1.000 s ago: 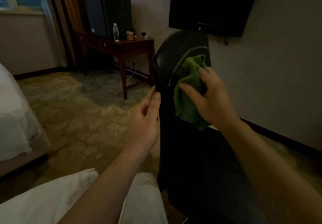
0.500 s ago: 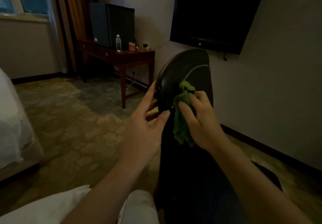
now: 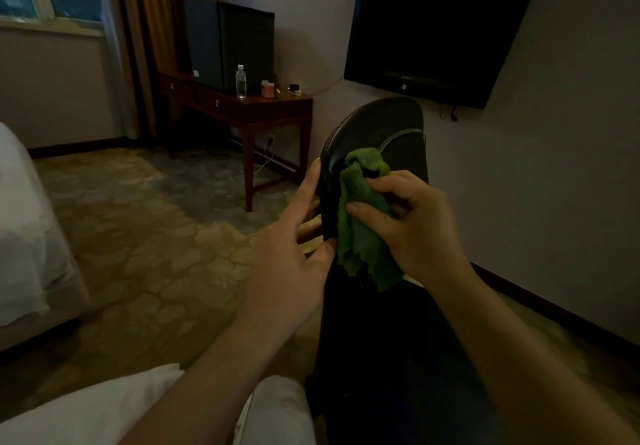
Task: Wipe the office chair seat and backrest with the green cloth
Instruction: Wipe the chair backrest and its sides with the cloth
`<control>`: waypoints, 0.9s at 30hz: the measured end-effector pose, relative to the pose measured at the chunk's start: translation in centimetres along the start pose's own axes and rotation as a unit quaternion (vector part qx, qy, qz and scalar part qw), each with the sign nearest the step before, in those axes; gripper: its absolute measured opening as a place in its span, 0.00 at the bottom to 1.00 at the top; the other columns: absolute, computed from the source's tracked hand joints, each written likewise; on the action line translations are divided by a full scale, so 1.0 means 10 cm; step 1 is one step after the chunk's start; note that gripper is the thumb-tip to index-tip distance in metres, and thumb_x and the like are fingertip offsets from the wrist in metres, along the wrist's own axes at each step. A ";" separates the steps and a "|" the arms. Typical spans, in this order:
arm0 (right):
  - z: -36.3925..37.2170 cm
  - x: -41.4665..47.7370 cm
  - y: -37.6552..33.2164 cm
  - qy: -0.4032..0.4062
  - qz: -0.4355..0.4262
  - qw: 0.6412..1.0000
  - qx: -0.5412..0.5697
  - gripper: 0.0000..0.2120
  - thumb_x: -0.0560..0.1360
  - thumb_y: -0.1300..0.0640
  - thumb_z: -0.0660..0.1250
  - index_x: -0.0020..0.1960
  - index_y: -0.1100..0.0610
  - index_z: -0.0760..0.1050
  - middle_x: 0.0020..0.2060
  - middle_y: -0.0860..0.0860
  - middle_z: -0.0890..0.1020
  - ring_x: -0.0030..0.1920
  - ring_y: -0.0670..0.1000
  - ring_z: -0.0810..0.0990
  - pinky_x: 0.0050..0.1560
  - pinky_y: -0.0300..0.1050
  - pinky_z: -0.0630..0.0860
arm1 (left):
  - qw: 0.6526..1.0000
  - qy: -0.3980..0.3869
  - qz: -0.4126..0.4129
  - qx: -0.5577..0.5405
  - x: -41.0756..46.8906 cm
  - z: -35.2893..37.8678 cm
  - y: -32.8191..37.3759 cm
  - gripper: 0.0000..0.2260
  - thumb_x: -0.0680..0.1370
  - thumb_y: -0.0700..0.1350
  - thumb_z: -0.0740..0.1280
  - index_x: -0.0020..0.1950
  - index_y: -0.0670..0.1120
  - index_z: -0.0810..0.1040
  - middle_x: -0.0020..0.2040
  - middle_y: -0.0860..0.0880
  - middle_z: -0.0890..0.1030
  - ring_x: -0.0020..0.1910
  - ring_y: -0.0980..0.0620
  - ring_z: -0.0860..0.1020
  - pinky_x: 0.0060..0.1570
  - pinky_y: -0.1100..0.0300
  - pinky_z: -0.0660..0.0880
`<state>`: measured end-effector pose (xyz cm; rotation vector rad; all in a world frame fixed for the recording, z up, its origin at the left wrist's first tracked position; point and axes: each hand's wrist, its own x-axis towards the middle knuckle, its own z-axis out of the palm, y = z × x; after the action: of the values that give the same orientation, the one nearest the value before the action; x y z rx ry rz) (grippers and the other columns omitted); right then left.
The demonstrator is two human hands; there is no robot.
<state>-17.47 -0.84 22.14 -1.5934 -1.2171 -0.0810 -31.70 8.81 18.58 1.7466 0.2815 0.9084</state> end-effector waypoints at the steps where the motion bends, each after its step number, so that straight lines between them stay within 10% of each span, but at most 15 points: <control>1: 0.00 -0.01 0.00 0.001 -0.006 1.000 -0.015 0.11 0.72 0.58 0.74 0.53 0.49 0.81 0.53 0.43 0.80 0.53 0.42 0.81 0.54 0.41 0.80 | 1.000 0.004 0.000 0.003 0.00 0.01 0.00 0.39 0.80 0.33 0.66 0.71 0.75 0.59 0.63 0.61 0.78 0.59 0.67 0.78 0.48 0.68 0.80; 13: -0.18 0.38 0.15 0.014 0.004 0.989 -0.145 0.13 0.72 0.51 0.75 0.40 0.39 0.72 0.41 0.38 0.76 0.41 0.36 0.75 0.40 0.29 0.67 | 0.999 0.038 0.006 0.024 0.00 0.07 0.01 0.39 0.77 0.37 0.72 0.74 0.71 0.59 0.60 0.63 0.79 0.57 0.68 0.78 0.50 0.69 0.79; 27: -0.23 0.24 0.07 -0.084 -0.049 0.989 -0.114 0.12 0.69 0.49 0.75 0.41 0.40 0.72 0.46 0.40 0.76 0.46 0.40 0.78 0.45 0.34 0.76 | 0.998 0.057 0.022 -0.009 -0.01 0.11 0.00 0.34 0.79 0.34 0.69 0.74 0.65 0.64 0.60 0.62 0.81 0.59 0.66 0.79 0.48 0.71 0.78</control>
<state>-14.68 -0.91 24.05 -1.7645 -1.4602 -0.1561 -31.01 7.93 18.37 1.6933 0.3098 1.0420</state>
